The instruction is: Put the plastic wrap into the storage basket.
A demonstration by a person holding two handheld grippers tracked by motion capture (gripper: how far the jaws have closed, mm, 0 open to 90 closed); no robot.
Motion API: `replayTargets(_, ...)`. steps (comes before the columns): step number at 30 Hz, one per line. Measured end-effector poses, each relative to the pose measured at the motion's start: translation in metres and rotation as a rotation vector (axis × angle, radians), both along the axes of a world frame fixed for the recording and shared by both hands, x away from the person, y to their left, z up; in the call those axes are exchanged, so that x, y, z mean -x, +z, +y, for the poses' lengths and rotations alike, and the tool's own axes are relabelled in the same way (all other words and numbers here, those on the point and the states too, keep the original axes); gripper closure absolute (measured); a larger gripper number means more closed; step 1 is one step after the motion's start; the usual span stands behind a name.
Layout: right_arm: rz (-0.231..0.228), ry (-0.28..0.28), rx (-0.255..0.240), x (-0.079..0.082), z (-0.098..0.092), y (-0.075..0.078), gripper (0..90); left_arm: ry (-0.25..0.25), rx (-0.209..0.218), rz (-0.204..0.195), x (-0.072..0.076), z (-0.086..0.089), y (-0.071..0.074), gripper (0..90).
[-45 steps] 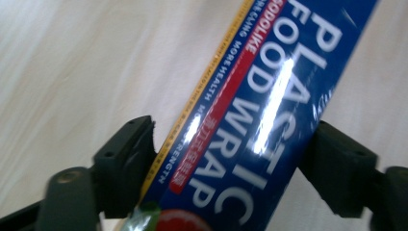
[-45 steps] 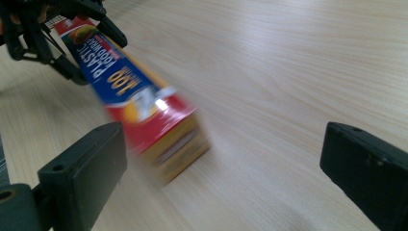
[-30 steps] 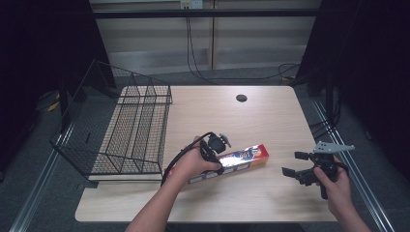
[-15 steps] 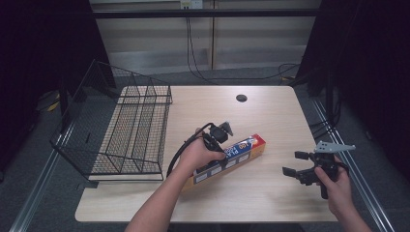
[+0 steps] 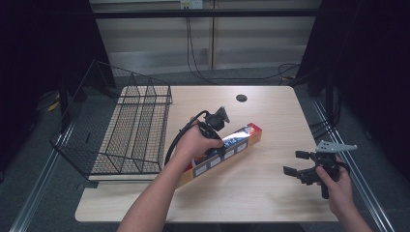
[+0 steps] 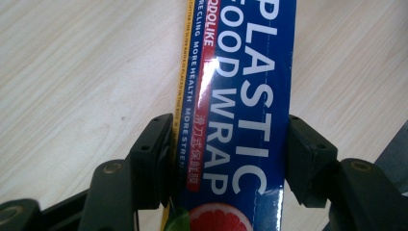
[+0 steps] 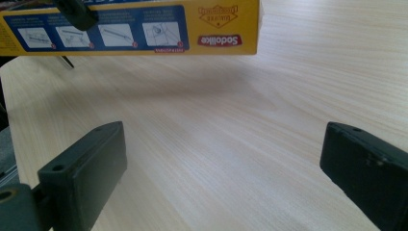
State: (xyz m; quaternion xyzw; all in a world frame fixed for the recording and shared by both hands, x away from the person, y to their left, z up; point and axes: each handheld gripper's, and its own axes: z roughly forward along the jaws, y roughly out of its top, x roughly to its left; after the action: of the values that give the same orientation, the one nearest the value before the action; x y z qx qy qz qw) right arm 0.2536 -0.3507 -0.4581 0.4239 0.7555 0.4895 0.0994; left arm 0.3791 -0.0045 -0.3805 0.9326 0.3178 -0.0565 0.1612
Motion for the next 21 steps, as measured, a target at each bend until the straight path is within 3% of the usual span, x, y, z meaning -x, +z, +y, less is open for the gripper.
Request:
replayTargets(4, -0.004, 0.001, -0.002, 0.0, -0.001, 0.0, 2.3, 0.019, -0.012, -0.009, 0.0, 0.002, 0.009, 42.0)
replayTargets(11, -0.005, -0.002, -0.006, 0.0, 0.0, 0.0, 2.3, 0.086, 0.029, -0.021, -0.005, 0.01, 0.024, 42.2)
replayTargets(21, -0.011, -0.007, -0.005, 0.0, 0.001, 0.002, 2.2, 0.147, 0.03, -0.033, -0.009, 0.026, 0.045, 42.4)
